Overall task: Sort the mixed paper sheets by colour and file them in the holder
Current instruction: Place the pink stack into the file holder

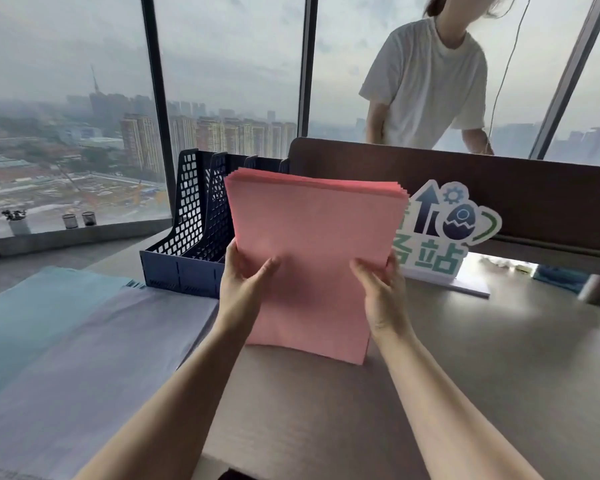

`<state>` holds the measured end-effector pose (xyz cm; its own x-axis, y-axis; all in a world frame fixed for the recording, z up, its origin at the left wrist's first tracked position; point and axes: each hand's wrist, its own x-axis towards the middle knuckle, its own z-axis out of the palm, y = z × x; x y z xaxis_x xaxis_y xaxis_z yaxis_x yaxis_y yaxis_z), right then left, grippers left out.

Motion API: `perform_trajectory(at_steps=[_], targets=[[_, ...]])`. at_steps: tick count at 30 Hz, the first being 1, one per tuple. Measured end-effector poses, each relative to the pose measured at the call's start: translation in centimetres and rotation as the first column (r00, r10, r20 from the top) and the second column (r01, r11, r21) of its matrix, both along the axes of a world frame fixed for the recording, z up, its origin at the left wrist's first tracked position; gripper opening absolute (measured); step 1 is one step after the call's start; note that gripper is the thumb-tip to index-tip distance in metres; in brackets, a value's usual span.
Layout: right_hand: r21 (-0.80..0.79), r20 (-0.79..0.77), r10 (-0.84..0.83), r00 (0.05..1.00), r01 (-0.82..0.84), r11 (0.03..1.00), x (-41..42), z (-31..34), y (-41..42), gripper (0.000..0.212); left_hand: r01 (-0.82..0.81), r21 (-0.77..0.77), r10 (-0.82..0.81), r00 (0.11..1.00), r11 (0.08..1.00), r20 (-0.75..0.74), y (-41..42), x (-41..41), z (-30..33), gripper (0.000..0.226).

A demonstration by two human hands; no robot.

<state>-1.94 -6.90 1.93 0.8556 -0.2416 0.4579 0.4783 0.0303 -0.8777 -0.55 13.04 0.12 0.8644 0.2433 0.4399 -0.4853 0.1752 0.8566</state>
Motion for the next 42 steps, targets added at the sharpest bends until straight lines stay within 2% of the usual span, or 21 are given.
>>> perform_trajectory(at_steps=[3, 4, 6, 8, 13, 15, 17, 22, 24, 26, 28, 29, 32, 35, 37, 39, 42], targets=[[-0.037, -0.045, 0.009, 0.999, -0.011, 0.999, -0.1, -0.3, -0.1, 0.082, -0.016, 0.020, 0.016, 0.999, 1.000, 0.034, 0.0, 0.1, -0.2, 0.050], [-0.045, -0.041, 0.023, 0.999, -0.025, 0.999, -0.2, -0.4, -0.2, 0.074, -0.019, 0.036, 0.019, 1.000, 0.999, 0.017, 0.1, 0.2, -0.5, 0.047], [-0.031, -0.053, 0.010, 0.999, -0.011, 0.999, 0.4, -0.9, -0.5, 0.038, -0.035, 0.068, 0.036, 0.999, 0.997, -0.009, 0.1, 0.4, -0.8, 0.027], [-0.065, -0.055, -0.037, 0.998, 0.034, 0.997, 0.4, -0.4, -0.2, 0.006, -0.094, 0.105, 0.095, 0.995, 0.990, -0.002, 0.2, 0.6, -0.6, 0.027], [-0.089, 0.083, -0.078, 0.993, 0.085, 0.992, 0.2, 1.4, 0.3, 0.018, -0.198, 0.062, 0.194, 0.979, 0.978, 0.060, 0.0, 0.7, 1.1, 0.020], [-0.138, 0.124, -0.096, 0.988, 0.113, 0.984, 0.1, 0.9, 0.4, 0.018, -0.232, 0.093, 0.230, 0.973, 0.968, 0.035, -0.2, 0.7, 0.6, 0.019], [-0.166, 0.111, -0.101, 0.989, 0.119, 0.979, -0.1, -0.5, 0.6, 0.019, -0.199, 0.093, 0.200, 0.980, 0.976, -0.002, -0.2, 0.7, -0.5, 0.016], [-0.043, 0.098, -0.118, 0.988, 0.122, 0.992, 0.0, -0.1, 0.7, 0.022, -0.158, 0.070, 0.155, 0.987, 0.985, 0.045, -0.6, 0.4, 0.7, 0.023], [-0.056, 0.056, -0.098, 0.994, 0.101, 0.993, 0.1, -0.4, 0.9, 0.024, -0.061, 0.048, 0.062, 0.997, 0.997, -0.036, -0.2, 0.6, 0.4, 0.032], [-0.070, -0.026, -0.042, 0.999, 0.040, 0.997, 0.1, -1.5, 1.2, 0.024, 0.061, 0.070, -0.047, 0.982, 0.996, -0.183, 0.2, 0.9, -1.1, 0.036], [-0.076, -0.085, -0.011, 0.996, 0.004, 0.997, 0.1, -1.7, 1.1, 0.021, 0.056, 0.124, -0.020, 0.962, 0.991, -0.272, 0.3, 1.0, -2.5, 0.025], [-0.106, -0.096, 0.001, 0.995, -0.011, 0.994, 0.2, -1.3, 1.0, 0.018, 0.018, 0.143, 0.023, 0.960, 0.990, -0.281, 0.5, 1.1, -2.7, 0.017], [-0.280, -0.135, 0.016, 0.991, -0.054, 0.959, 0.7, 1.0, 0.4, 0.012, -0.008, 0.164, 0.054, 0.959, 0.986, -0.278, 1.4, 1.4, -1.9, 0.017], [-0.400, -0.138, 0.104, 0.985, -0.151, 0.904, 0.9, 3.8, 0.0, 0.016, 0.042, 0.138, -0.003, 0.963, 0.989, -0.271, 3.1, 1.9, -0.4, 0.014], [-0.481, -0.140, 0.129, 0.982, -0.181, 0.858, 0.7, 5.6, 0.4, 0.029, 0.064, 0.158, -0.018, 0.961, 0.985, -0.278, 4.5, 2.4, 0.7, 0.023], [-0.538, -0.121, 0.103, 0.987, -0.153, 0.829, 0.9, 7.1, 1.4, 0.045, 0.092, 0.167, -0.037, 0.951, 0.982, -0.308, 6.1, 3.0, 1.5, 0.026], [-0.537, -0.062, 0.070, 0.996, -0.092, 0.839, 1.9, 8.8, 3.8, 0.038, 0.081, 0.162, -0.017, 0.931, 0.984, -0.365, 8.2, 4.0, 1.5, 0.031]])
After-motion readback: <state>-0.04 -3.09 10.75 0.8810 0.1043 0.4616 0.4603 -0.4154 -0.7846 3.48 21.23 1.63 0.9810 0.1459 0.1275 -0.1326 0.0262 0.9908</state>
